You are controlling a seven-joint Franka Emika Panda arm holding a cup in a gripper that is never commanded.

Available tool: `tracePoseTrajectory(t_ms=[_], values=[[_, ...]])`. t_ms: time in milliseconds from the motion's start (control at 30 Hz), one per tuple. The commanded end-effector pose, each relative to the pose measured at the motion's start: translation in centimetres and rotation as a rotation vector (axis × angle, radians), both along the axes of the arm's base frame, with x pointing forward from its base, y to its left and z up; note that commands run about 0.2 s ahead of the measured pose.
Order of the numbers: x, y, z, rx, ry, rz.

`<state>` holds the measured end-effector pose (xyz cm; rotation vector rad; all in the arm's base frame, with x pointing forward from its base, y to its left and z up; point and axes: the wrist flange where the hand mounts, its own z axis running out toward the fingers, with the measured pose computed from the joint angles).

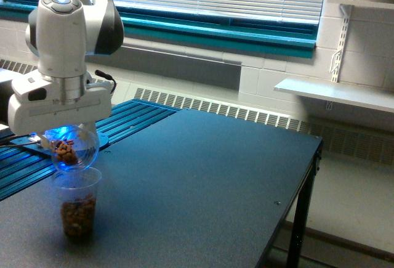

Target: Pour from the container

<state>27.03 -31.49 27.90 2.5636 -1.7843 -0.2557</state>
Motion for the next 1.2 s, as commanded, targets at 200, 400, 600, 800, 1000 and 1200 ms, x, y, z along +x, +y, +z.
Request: tracePoseTrajectory(t_ms=[200,400,600,800,1000,1200], values=[[-0.6,-0.7,-0.4,0.013,0.03,0.003],[-0.2,-0.6,-0.3,0.007,0.04,0.015],[0.5,-0.3,-0.1,0.004,0.045,0.039],[0.3,-0.4,-0.4,-0.006,0.066,0.049],[0.5,-0.1,-0.7,-0.006,0.083,0.07],[0.2,-0.2,-0.9,-0.016,0.098,0.074]])
